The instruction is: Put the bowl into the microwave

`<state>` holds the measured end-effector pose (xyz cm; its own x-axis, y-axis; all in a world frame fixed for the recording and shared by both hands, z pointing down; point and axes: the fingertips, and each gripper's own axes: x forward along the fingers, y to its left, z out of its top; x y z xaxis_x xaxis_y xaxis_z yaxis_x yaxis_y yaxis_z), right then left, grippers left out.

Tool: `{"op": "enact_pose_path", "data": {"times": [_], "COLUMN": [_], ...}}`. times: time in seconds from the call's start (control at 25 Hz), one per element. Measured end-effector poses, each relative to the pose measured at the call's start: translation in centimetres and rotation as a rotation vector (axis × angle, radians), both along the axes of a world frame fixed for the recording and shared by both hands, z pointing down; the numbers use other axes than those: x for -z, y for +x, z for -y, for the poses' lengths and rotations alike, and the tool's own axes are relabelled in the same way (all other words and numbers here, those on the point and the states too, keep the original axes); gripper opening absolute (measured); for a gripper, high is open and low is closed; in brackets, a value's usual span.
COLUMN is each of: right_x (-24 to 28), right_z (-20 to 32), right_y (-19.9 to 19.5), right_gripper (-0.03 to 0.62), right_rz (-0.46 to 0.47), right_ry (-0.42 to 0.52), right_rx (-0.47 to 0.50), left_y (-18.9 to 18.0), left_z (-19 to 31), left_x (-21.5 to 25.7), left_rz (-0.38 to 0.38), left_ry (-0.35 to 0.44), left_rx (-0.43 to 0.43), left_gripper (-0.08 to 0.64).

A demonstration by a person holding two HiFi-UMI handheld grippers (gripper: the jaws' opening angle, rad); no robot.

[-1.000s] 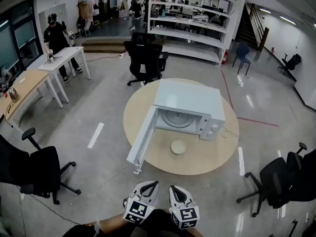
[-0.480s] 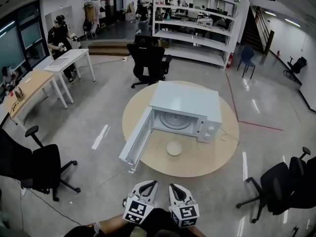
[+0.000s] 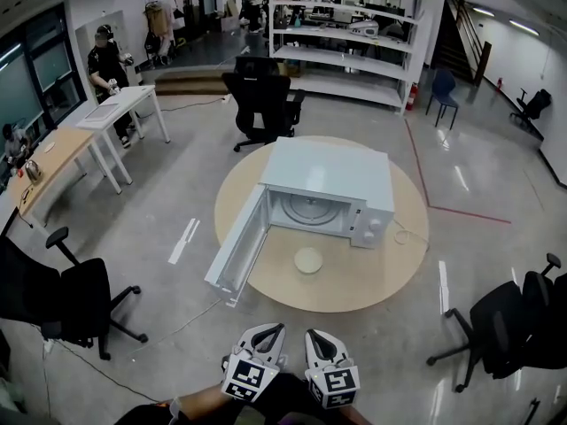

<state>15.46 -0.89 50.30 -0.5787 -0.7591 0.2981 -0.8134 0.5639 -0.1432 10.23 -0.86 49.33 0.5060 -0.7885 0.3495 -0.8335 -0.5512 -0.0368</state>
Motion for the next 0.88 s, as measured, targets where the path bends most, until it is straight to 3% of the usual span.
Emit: {"op": "enact_pose_path", "data": {"times": [0.4, 0.88], "right_x": [-0.8, -2.1], "right_z": [1.9, 6.7], "right_y": [1.8, 1.5], "right_gripper": [0.015, 0.015], "right_rz": [-0.004, -0.039], "right_ry": [-0.038, -0.084], "right_rx": [-0.056, -0.087], "left_y": [1.9, 1.5], "left_z": [2.4, 7.7], "left_x": [-0.7, -1.7], "left_rz": [0.024, -0.006], "left_ry": [0.004, -0.034], "left_rx": [-0.075, -0.1], "left_gripper": [0.048, 0.048]}}
